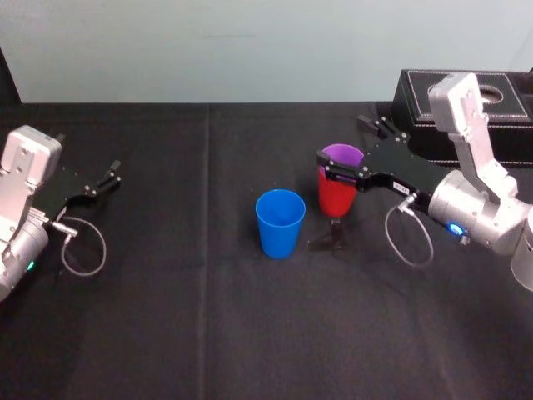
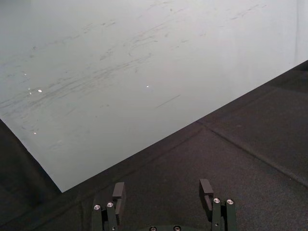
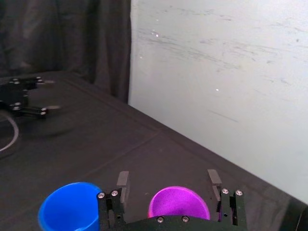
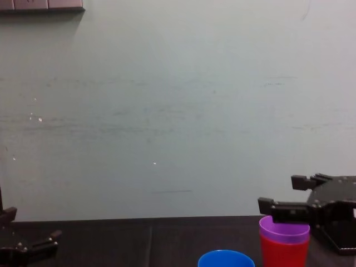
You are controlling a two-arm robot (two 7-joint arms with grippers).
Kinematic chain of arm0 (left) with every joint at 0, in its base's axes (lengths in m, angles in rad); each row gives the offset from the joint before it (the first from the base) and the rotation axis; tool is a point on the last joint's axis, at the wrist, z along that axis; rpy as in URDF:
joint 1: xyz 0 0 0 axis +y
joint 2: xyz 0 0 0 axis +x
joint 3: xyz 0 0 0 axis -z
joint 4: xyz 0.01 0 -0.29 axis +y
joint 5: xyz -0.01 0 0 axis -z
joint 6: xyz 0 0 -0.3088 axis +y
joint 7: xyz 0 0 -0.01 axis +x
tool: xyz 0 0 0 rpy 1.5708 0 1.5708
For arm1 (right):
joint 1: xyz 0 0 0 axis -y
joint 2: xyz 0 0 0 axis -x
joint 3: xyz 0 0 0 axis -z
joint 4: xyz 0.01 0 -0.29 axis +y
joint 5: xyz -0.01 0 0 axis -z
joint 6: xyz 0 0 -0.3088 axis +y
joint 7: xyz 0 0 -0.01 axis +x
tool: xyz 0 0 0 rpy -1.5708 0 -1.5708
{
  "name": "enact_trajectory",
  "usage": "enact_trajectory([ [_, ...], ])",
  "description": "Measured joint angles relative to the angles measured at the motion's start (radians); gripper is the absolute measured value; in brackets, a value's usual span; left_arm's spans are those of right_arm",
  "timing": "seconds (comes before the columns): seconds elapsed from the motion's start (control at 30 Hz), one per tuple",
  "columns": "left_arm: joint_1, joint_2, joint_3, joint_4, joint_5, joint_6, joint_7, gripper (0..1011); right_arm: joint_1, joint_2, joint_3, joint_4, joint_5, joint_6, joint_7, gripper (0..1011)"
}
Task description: Stack the three plastic cups sequentially using one hand.
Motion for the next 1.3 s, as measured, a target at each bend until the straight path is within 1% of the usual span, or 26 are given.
enact_trajectory([
  [0.1, 0.0, 0.0, 0.0, 0.0, 0.0, 0.0, 0.0, 1005, -0.048, 0.014, 0.013, -0.046, 0.01, -0.003, -0.002, 1003],
  [0.13, 0.0, 0.0, 0.0, 0.0, 0.0, 0.0, 0.0, 1005, -0.08, 0.022, 0.021, -0.074, 0.022, -0.005, -0.001, 1003],
  [0.17, 0.0, 0.0, 0.0, 0.0, 0.0, 0.0, 0.0, 1004, -0.097, 0.027, 0.025, -0.089, 0.029, -0.005, 0.0, 1003],
  [0.2, 0.0, 0.0, 0.0, 0.0, 0.0, 0.0, 0.0, 1005, -0.131, 0.037, 0.03, -0.119, 0.039, -0.006, 0.001, 1003],
  [0.23, 0.0, 0.0, 0.0, 0.0, 0.0, 0.0, 0.0, 1005, -0.147, 0.041, 0.033, -0.131, 0.045, -0.007, 0.003, 1003],
  [0.27, 0.0, 0.0, 0.0, 0.0, 0.0, 0.0, 0.0, 1005, -0.18, 0.05, 0.036, -0.155, 0.055, -0.009, 0.007, 1003],
  [0.4, 0.0, 0.0, 0.0, 0.0, 0.0, 0.0, 0.0, 1005, -0.24, 0.064, 0.04, -0.185, 0.068, -0.017, 0.008, 1003],
  [0.53, 0.0, 0.0, 0.0, 0.0, 0.0, 0.0, 0.0, 1005, -0.276, 0.07, 0.034, -0.189, 0.067, -0.027, 0.009, 1003],
  [0.67, 0.0, 0.0, 0.0, 0.0, 0.0, 0.0, 0.0, 1005, -0.284, 0.07, 0.018, -0.186, 0.05, -0.027, 0.008, 1003],
  [0.83, 0.0, 0.0, 0.0, 0.0, 0.0, 0.0, 0.0, 1005, -0.268, 0.056, -0.01, -0.168, 0.018, -0.016, 0.006, 1003],
  [0.87, 0.0, 0.0, 0.0, 0.0, 0.0, 0.0, 0.0, 1005, -0.254, 0.044, -0.023, -0.155, 0.002, -0.01, 0.001, 1003],
  [0.93, 0.0, 0.0, 0.0, 0.0, 0.0, 0.0, 0.0, 1005, -0.25, 0.04, -0.027, -0.151, -0.003, -0.008, -0.001, 1003],
  [0.97, 0.0, 0.0, 0.0, 0.0, 0.0, 0.0, 0.0, 1005, -0.24, 0.03, -0.035, -0.14, -0.011, -0.004, -0.004, 1003],
  [1.13, 0.0, 0.0, 0.0, 0.0, 0.0, 0.0, 0.0, 1005, -0.212, -0.003, -0.051, -0.108, -0.033, 0.003, -0.017, 1003],
  [1.23, 0.0, 0.0, 0.0, 0.0, 0.0, 0.0, 0.0, 1005, -0.189, -0.032, -0.061, -0.077, -0.045, 0.01, -0.026, 1003],
  [1.27, 0.0, 0.0, 0.0, 0.0, 0.0, 0.0, 0.0, 1005, -0.189, -0.032, -0.061, -0.077, -0.045, 0.01, -0.026, 1003],
  [1.3, 0.0, 0.0, 0.0, 0.0, 0.0, 0.0, 0.0, 1005, -0.18, -0.044, -0.065, -0.065, -0.05, 0.012, -0.03, 1003],
])
